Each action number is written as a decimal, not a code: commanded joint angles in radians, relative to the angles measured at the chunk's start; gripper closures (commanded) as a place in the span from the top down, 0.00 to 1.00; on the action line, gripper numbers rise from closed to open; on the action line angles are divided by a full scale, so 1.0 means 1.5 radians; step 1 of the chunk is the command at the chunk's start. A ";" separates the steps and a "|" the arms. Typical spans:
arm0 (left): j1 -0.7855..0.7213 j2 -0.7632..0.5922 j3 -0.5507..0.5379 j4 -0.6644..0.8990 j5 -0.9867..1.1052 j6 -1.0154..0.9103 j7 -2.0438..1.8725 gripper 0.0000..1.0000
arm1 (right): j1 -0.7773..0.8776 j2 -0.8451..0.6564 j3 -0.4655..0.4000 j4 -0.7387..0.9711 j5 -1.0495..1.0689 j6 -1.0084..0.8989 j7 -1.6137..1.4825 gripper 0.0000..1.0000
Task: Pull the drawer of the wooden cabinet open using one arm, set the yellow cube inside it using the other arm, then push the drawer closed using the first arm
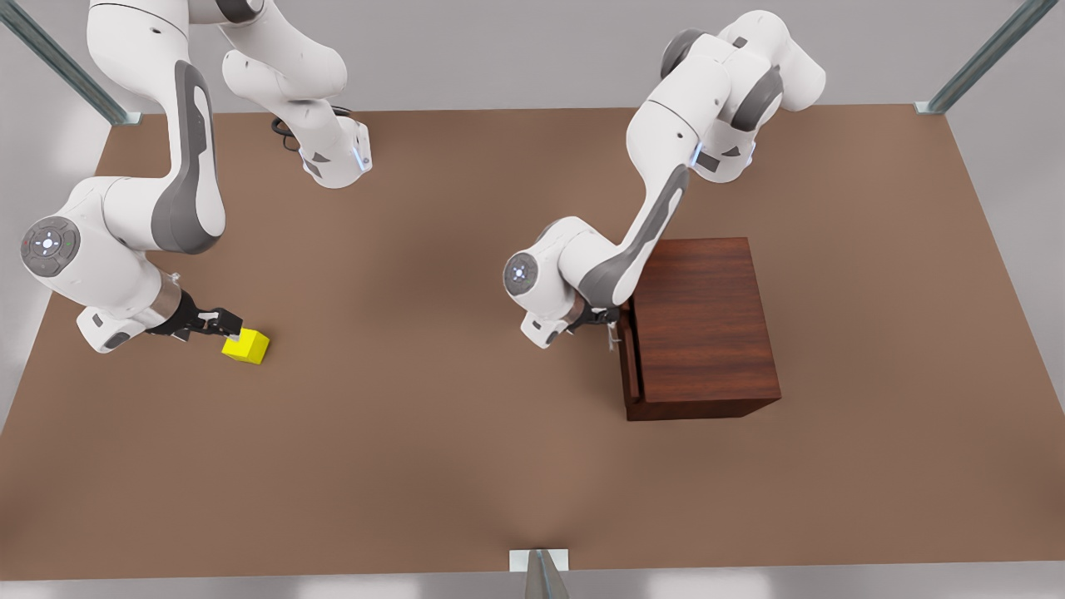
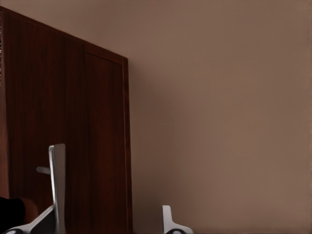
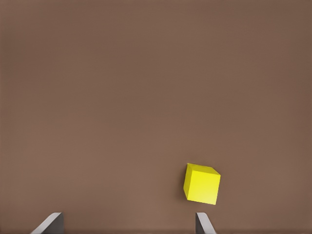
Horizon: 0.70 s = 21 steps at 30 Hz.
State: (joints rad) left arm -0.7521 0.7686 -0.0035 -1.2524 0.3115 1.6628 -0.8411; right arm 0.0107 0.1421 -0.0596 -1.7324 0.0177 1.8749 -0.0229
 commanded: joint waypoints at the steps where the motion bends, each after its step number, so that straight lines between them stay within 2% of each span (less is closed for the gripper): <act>1: -0.002 0.000 0.000 0.004 -0.002 -0.001 -0.039 1.00 | 0.000 -0.001 0.000 0.000 0.000 0.000 -0.001 1.00; 21: -0.011 0.023 -0.005 0.035 -0.002 0.024 -0.057 1.00 | 0.000 0.000 0.000 0.000 0.000 0.000 -0.001 1.00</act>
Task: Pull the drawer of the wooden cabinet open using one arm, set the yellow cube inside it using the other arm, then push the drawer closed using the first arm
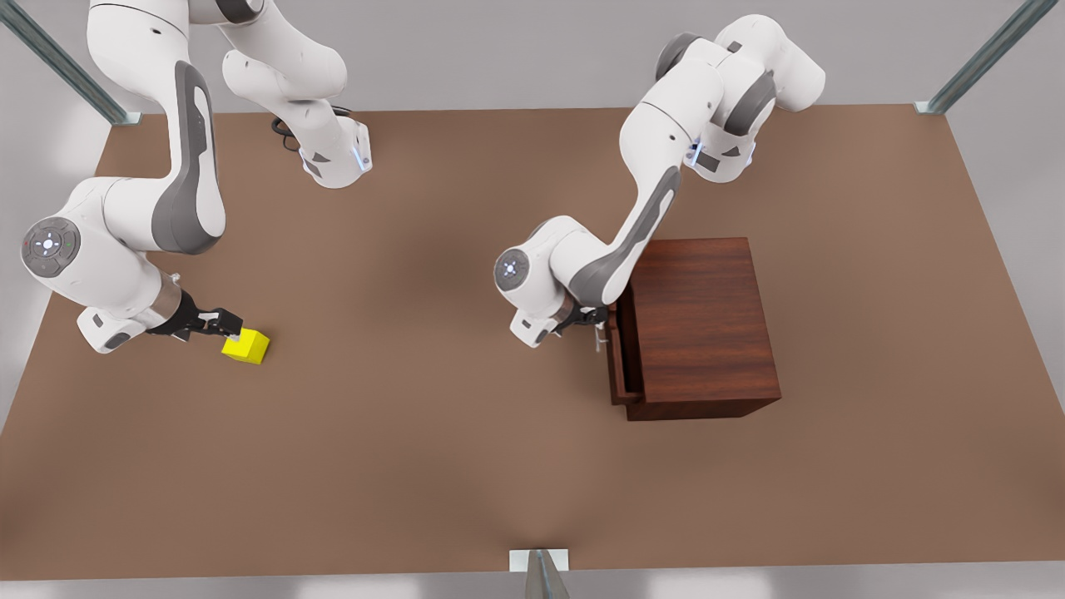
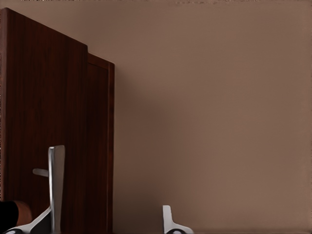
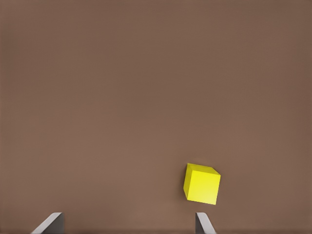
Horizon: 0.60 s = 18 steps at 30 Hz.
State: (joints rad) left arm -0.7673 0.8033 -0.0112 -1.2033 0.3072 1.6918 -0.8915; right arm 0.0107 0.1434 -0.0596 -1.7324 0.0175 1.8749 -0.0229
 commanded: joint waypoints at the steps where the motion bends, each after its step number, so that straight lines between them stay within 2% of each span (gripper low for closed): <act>1: -0.002 0.000 -0.001 0.004 0.000 0.004 -0.025 1.00 | 0.000 0.000 0.000 0.000 0.001 0.000 -0.001 1.00; 18: -0.015 0.013 -0.016 0.038 0.001 -0.005 -0.047 1.00 | 0.000 0.000 0.000 0.000 0.001 0.000 -0.001 1.00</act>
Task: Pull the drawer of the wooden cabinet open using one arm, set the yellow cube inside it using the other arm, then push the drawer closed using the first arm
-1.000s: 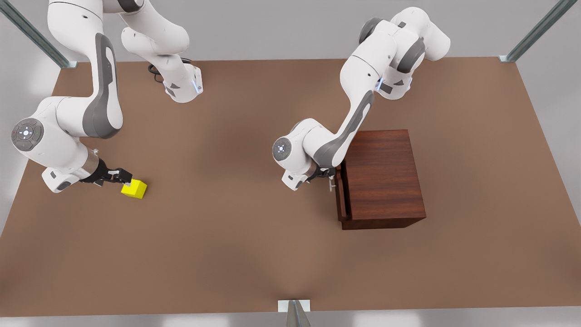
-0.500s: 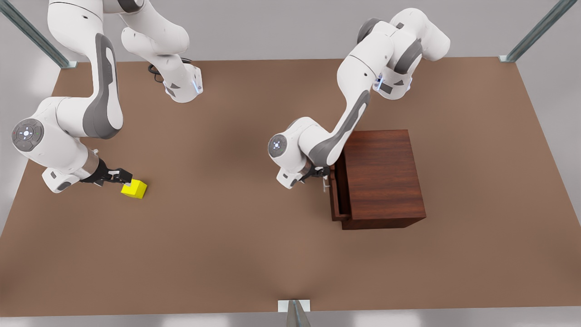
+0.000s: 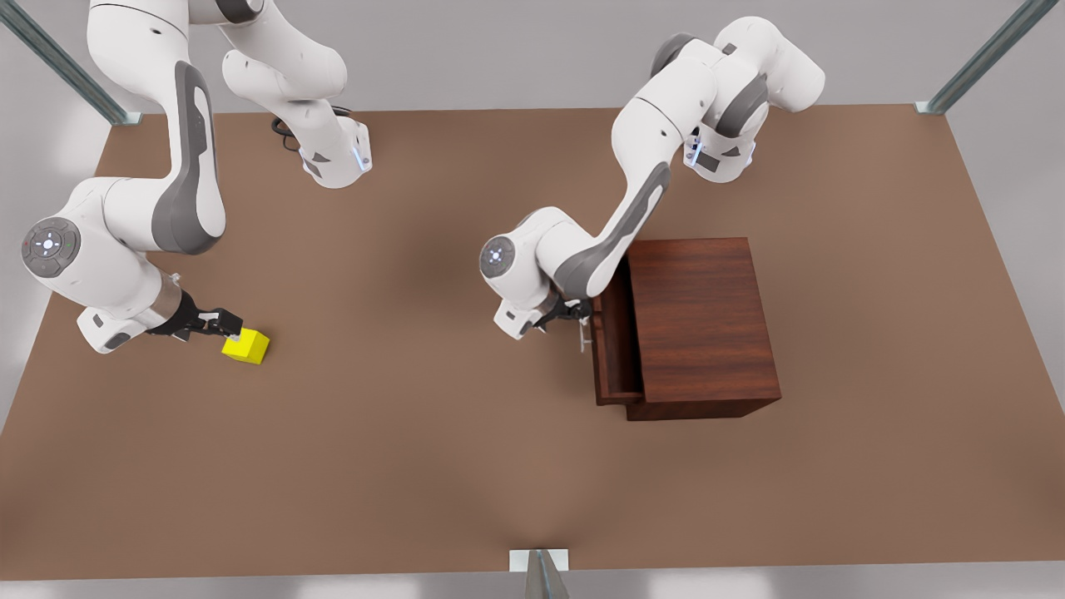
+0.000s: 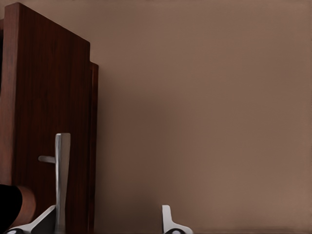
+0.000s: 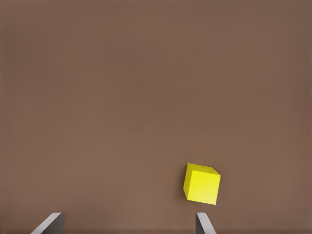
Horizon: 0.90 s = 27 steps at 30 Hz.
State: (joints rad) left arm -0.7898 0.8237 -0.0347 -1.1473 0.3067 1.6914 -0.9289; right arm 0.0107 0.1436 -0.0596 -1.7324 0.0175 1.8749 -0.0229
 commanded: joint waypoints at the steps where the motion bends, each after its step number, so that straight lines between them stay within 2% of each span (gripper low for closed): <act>1: 0.000 -0.001 -0.001 0.002 0.001 -0.005 -0.022 1.00 | 0.000 -0.001 0.000 0.000 0.001 0.000 -0.001 1.00; 27: -0.028 0.032 -0.011 0.049 0.000 -0.006 -0.060 1.00 | 0.000 -0.001 0.000 0.000 0.001 0.000 -0.002 1.00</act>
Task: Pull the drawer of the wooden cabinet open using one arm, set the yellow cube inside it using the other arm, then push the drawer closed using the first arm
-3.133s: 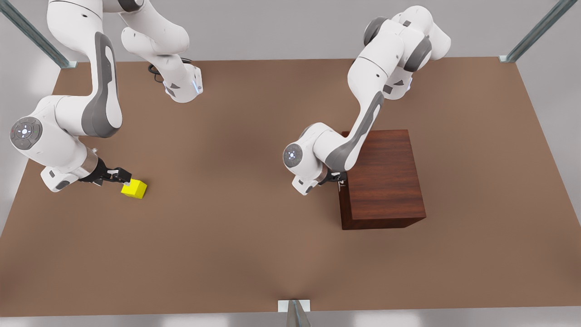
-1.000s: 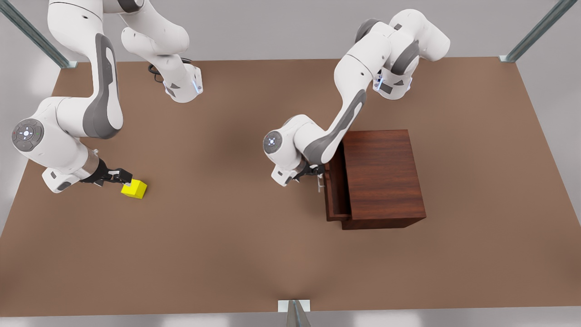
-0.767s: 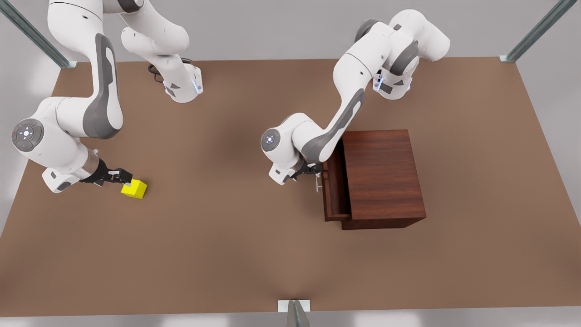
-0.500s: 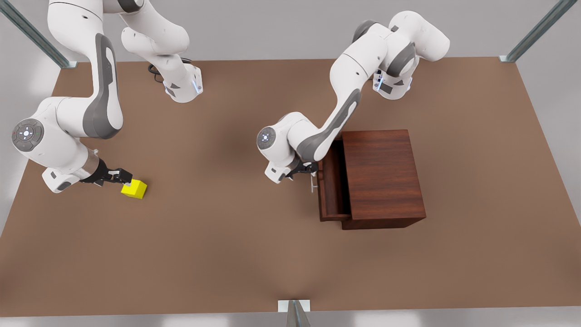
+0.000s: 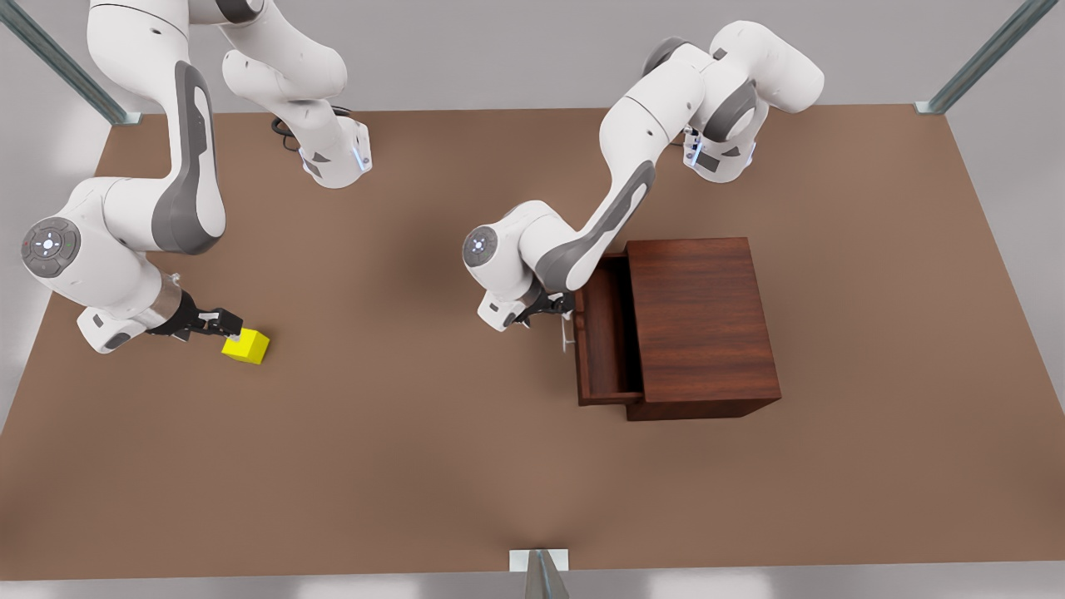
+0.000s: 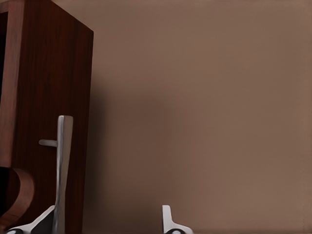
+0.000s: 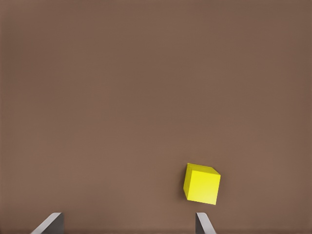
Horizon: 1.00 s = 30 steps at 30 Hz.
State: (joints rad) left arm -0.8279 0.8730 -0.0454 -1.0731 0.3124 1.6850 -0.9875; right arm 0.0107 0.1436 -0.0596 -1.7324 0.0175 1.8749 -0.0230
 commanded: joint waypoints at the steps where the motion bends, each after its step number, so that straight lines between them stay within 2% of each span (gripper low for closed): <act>1: -0.003 -0.001 -0.004 0.000 -0.004 -0.002 -0.023 1.00 | 0.000 -0.001 0.000 0.000 0.001 0.000 -0.001 1.00; 3: -0.059 -0.053 -0.018 0.123 -0.023 -0.235 -0.021 1.00 | 0.000 -0.001 0.000 0.000 0.001 0.000 -0.001 1.00; 5: -0.056 -0.135 -0.022 0.123 -0.055 -0.279 0.005 1.00 | 0.000 -0.001 0.000 0.000 0.001 0.000 -0.001 1.00; 8: -0.009 -0.175 -0.021 0.122 -0.072 -0.317 0.073 1.00 | -0.001 -0.001 0.000 0.000 -0.003 0.000 -0.001 1.00; 10: 0.111 -0.206 -0.021 0.119 -0.117 -0.362 0.274 1.00 | -0.002 -0.001 -0.004 0.020 -0.006 -0.036 0.054 1.00; 13: 0.356 -0.221 -0.021 0.107 -0.182 -0.372 0.655 1.00 | 0.006 0.042 -0.005 0.029 -0.016 -0.075 0.216 1.00; 14: 0.418 -0.224 -0.022 0.087 -0.221 -0.325 0.672 1.00 | -0.003 0.059 -0.009 0.027 -0.011 -0.074 0.225 1.00; 15: 0.427 -0.267 -0.024 -0.002 -0.224 -0.219 0.651 1.00 | -0.008 0.070 -0.009 0.026 -0.011 -0.062 0.249 1.00; 16: 0.502 -0.307 -0.085 -0.070 -0.233 -0.144 0.649 1.00 | -0.026 0.082 -0.010 0.023 -0.010 -0.045 0.251 1.00; 18: 0.509 -0.305 -0.101 -0.066 -0.226 -0.146 0.642 1.00 | -0.050 0.088 -0.009 -0.005 -0.009 0.025 0.230 1.00; 20: 0.508 -0.315 -0.102 -0.068 -0.215 -0.171 0.642 1.00 | -0.074 0.082 -0.013 -0.103 -0.002 0.150 0.233 1.00; 23: 0.443 -0.303 -0.101 -0.063 -0.170 -0.157 0.608 1.00 | -0.078 0.064 -0.012 -0.194 0.009 0.248 0.243 1.00; 28: 0.446 -0.311 -0.097 -0.055 -0.177 -0.144 0.608 1.00 | -0.108 0.081 -0.011 -0.215 0.004 0.283 0.239 1.00; 30: 0.447 -0.297 -0.097 -0.055 -0.183 -0.094 0.608 1.00 | -0.110 0.087 -0.011 -0.225 0.003 0.300 0.234 1.00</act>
State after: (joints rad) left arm -0.1510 0.4225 -0.1887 -1.1604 0.0253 1.4692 -0.3505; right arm -0.1537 0.2736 -0.0767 -2.0687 0.0229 2.2174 0.2180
